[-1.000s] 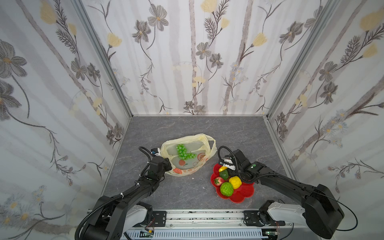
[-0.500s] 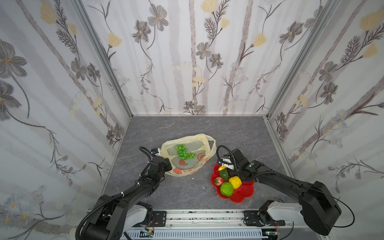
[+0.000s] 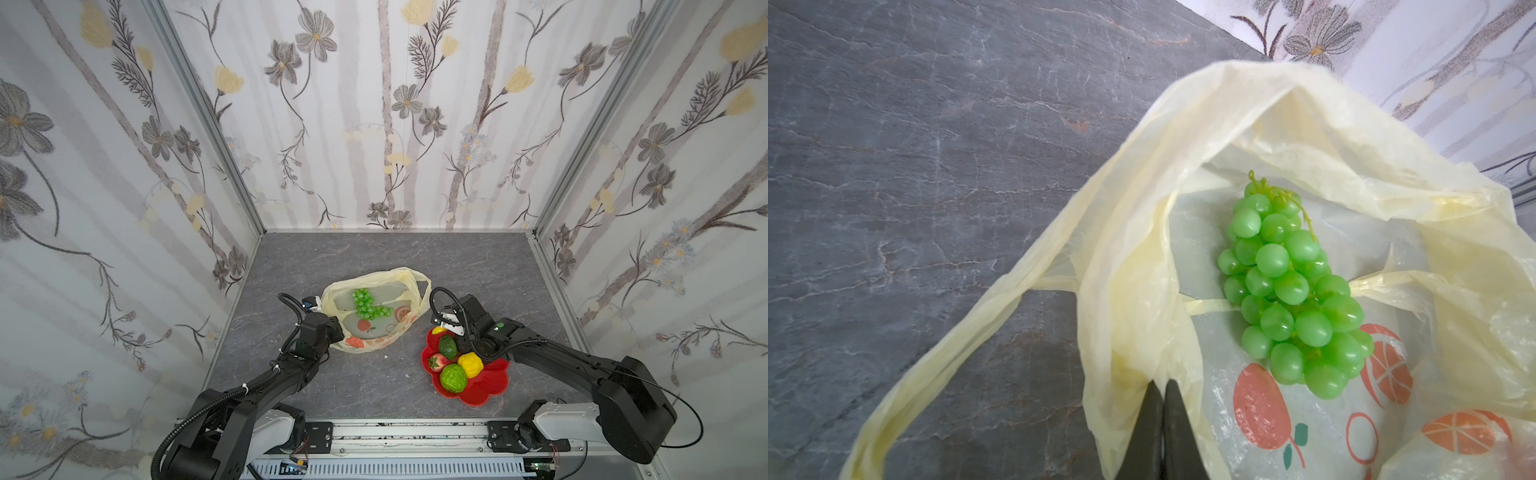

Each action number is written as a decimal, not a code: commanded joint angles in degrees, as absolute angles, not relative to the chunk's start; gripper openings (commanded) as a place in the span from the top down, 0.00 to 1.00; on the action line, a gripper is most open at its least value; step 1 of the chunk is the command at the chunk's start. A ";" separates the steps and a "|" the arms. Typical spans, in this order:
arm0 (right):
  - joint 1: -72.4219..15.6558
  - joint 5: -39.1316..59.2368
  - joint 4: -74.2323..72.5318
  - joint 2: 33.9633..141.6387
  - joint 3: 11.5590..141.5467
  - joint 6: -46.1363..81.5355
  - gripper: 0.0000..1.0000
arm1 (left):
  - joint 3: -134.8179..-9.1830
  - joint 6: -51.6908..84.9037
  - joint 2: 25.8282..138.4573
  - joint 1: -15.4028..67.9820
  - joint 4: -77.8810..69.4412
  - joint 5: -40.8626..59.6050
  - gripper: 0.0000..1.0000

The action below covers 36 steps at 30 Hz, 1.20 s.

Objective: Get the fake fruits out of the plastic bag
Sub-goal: 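Open the right gripper to release the banana and raise it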

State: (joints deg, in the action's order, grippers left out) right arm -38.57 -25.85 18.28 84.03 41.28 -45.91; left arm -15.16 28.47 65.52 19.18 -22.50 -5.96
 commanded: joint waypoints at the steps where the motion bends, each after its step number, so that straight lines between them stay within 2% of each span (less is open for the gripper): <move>1: -38.67 -24.95 17.14 84.46 42.10 -45.44 0.51 | -15.61 27.95 65.74 19.06 -23.82 -6.65 1.00; 8: -38.70 -26.16 18.73 81.43 42.13 -44.43 0.49 | -15.59 28.03 65.65 19.01 -23.81 -6.77 1.00; 14: -38.86 -27.01 20.04 72.73 45.26 -40.06 0.48 | -15.80 27.93 65.83 19.12 -23.82 -6.42 1.00; 20: -41.95 -17.89 14.13 68.09 49.08 -27.29 0.42 | -16.06 27.65 65.74 19.16 -23.95 -5.89 1.00; 24: -43.66 -8.87 8.68 72.25 52.72 -15.78 0.38 | -15.86 27.52 65.06 19.17 -23.99 -6.15 1.00; 29: -46.50 0.30 1.63 81.93 58.34 -5.50 0.38 | -15.82 27.42 64.34 19.12 -23.97 -6.50 1.00; 36: -57.58 -5.46 -3.22 101.70 71.37 5.57 0.42 | -15.81 27.42 64.10 19.10 -23.98 -6.74 1.00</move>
State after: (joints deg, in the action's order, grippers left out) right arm -55.42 -3.36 0.86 96.75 67.20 -2.31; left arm -15.53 27.99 64.42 19.20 -22.48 -5.98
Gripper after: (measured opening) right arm 0.582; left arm 0.051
